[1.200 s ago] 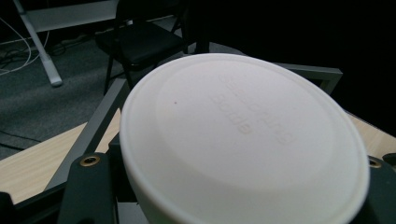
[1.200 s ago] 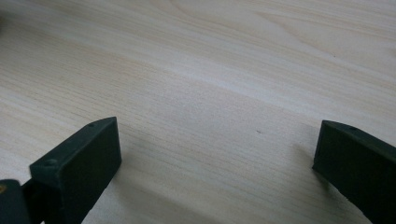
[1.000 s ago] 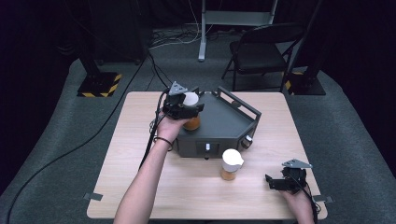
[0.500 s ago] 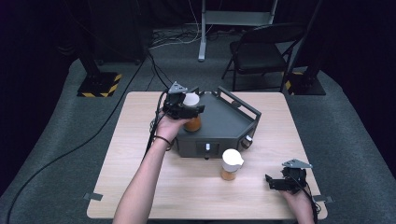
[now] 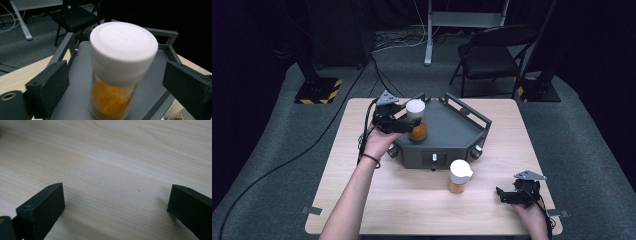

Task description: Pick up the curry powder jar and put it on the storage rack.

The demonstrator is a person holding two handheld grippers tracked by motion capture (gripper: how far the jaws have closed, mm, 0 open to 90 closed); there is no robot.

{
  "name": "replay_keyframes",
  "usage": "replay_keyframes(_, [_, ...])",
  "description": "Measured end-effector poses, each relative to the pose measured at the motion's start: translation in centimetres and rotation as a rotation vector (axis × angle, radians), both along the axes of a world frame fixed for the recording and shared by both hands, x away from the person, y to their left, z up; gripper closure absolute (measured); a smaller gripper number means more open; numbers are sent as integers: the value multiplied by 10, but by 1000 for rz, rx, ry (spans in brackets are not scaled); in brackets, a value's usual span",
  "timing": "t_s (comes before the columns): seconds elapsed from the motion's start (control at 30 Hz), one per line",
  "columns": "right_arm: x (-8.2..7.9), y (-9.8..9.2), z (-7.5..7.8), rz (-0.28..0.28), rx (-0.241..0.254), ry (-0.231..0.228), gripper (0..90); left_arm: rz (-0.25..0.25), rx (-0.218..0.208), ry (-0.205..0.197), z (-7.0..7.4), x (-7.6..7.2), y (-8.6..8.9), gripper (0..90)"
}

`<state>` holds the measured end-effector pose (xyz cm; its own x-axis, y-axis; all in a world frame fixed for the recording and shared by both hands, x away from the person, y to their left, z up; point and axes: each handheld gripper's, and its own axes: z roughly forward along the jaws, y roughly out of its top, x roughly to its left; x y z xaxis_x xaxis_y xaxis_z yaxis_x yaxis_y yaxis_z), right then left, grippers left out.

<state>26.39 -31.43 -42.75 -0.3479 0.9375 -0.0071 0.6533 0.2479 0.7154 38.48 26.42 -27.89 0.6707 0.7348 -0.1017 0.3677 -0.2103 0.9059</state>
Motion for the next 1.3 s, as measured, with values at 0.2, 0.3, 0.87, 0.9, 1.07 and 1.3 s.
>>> replay_keyframes(0.2, [0, 0, 0, 0, 0, 0, 0, 17, 7, 4, -8, -13, 12, 27])
replay_keyframes(0.3, [0, 0, 0, 0, 0, 0, 0, 18, 16, -2, -13, -23, 18, 10])
replay_keyframes(0.87, [0, 0, 0, 0, 0, 0, 0, 68, 21, -117, -52, -91, 50, 1])
replay_keyframes(0.9, [0, 0, 0, -1, 0, 0, 0, 67, 19, -122, -54, -93, 52, 0])
replay_keyframes(1.07, [0, 0, 0, -1, 0, 0, 0, 82, 9, -127, -65, -109, 61, 0])
replay_keyframes(1.3, [0, 0, 0, -1, 0, -1, 0, 123, 26, -139, -86, -138, 73, 1])
